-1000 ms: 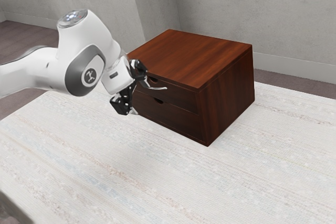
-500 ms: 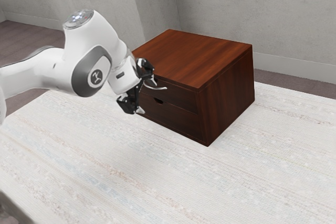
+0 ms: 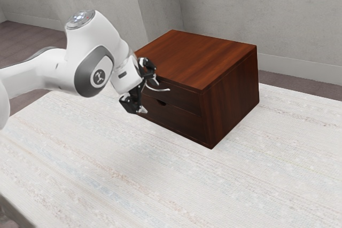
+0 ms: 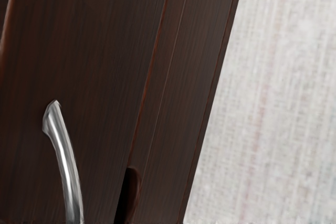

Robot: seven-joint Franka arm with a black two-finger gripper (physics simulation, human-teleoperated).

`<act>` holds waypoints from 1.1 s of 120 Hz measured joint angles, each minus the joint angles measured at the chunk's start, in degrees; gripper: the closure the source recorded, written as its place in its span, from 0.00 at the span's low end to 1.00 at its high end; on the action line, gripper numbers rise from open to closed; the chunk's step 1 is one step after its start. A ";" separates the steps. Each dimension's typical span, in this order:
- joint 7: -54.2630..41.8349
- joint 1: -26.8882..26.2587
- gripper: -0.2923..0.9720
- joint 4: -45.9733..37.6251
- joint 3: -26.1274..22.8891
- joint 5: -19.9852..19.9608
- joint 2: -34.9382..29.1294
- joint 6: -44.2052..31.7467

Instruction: Pull the drawer handle with one arm to open the drawer

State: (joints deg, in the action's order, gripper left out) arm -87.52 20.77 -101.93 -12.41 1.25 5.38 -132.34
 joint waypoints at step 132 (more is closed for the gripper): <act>0.85 0.70 0.47 0.13 0.14 0.09 0.79 -0.55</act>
State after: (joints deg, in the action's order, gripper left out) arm -86.67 21.46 -101.80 -12.26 1.34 6.17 -132.90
